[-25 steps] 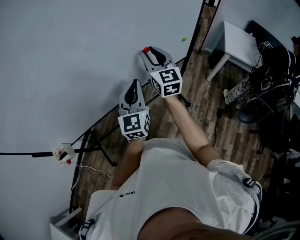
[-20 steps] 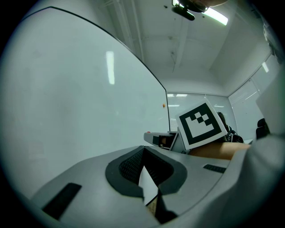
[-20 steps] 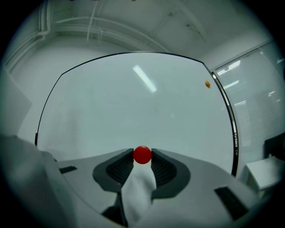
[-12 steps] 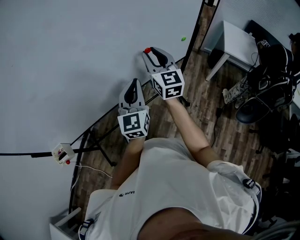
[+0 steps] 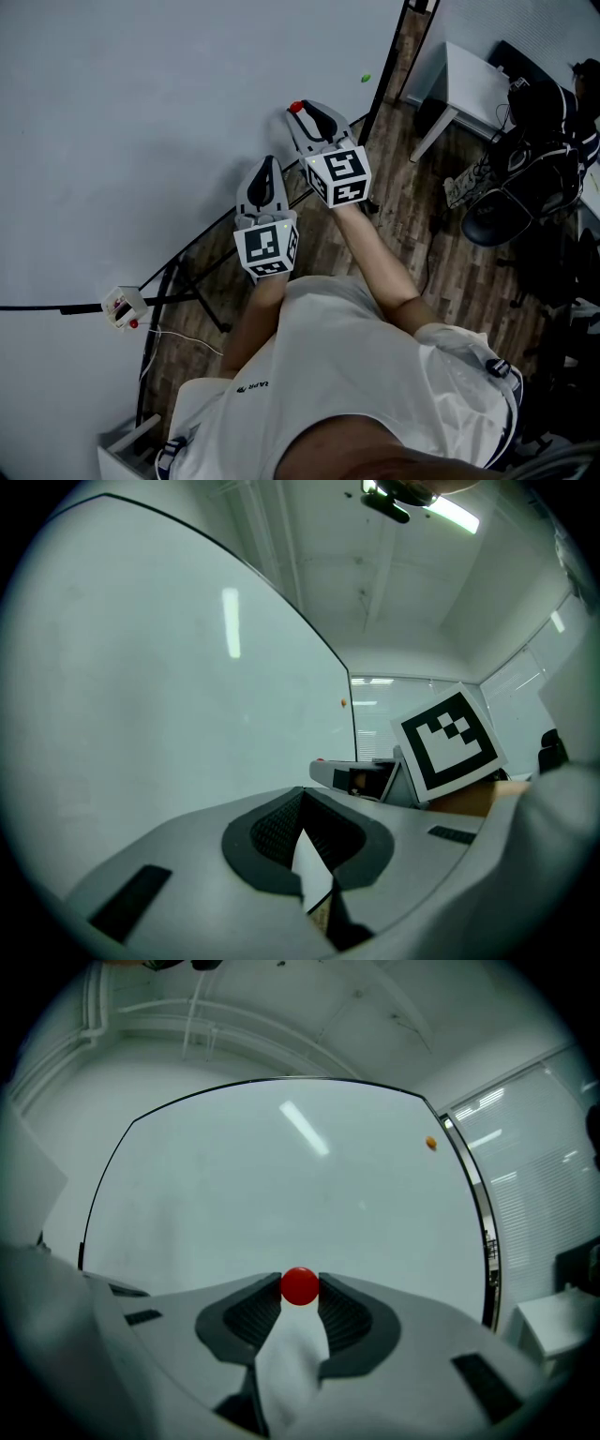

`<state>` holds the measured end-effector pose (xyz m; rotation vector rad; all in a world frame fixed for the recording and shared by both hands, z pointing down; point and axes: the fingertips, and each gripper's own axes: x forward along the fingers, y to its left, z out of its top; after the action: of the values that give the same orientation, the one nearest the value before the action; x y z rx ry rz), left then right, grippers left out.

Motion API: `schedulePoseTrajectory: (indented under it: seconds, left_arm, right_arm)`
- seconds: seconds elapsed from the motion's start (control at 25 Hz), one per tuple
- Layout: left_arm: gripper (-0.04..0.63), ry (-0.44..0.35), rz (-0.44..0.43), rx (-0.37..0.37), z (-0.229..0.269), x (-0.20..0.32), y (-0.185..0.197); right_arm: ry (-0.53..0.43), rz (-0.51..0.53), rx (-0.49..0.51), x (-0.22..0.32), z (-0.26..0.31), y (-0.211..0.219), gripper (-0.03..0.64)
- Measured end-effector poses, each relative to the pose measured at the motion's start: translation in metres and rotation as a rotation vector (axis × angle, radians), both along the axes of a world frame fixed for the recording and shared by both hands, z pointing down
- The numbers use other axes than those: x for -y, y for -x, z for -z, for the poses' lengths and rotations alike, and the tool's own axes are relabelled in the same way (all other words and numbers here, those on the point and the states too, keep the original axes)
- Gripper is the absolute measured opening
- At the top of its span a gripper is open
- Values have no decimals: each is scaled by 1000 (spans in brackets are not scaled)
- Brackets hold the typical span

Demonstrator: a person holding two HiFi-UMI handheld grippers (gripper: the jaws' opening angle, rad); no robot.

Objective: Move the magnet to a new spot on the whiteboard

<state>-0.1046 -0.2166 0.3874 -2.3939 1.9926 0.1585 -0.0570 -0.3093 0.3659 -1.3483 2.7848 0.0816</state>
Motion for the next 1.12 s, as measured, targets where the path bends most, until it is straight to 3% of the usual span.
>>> schedulePoseTrajectory:
  seconds: [1.12]
  left_arm:
    - [2, -8, 5, 21, 4, 4, -2]
  right_arm:
    - [-2, 28, 28, -30, -7, -7, 132]
